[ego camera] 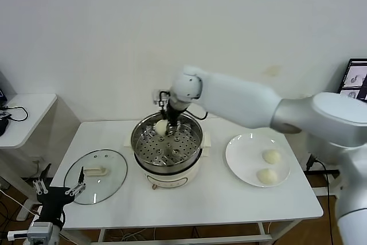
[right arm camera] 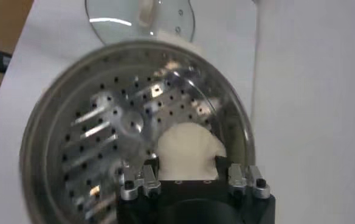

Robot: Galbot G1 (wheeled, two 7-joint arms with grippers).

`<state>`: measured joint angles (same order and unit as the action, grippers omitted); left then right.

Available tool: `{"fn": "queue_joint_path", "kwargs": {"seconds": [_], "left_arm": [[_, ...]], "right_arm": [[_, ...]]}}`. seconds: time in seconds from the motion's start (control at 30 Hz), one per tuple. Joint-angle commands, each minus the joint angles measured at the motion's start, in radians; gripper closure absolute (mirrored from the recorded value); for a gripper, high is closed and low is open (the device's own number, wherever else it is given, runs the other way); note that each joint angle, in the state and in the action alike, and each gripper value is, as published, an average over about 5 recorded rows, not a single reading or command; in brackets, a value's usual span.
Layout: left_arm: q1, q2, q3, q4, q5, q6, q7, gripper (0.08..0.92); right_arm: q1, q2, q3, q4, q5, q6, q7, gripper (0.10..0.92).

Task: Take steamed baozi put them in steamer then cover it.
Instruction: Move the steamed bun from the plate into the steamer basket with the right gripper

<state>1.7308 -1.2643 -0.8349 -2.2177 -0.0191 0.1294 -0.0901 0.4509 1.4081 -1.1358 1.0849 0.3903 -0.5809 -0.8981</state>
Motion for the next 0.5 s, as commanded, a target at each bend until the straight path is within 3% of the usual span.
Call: {"fn": "queue_joint_path", "kwargs": {"seconds": [0.03, 0.5], "left_arm": [[0.004, -0.006, 0.001, 0.003, 0.001, -0.002, 0.0, 0.177], [0.003, -0.011, 0.005, 0.001, 0.001, -0.004, -0.001, 0.177]], "right_arm": [[-0.073, 0.145, 0.002, -0.104, 0.019, -0.056, 0.042, 0.44], [-0.105, 0.168, 0.004, -0.155, -0.02, -0.059, 0.045, 0.44]]}}
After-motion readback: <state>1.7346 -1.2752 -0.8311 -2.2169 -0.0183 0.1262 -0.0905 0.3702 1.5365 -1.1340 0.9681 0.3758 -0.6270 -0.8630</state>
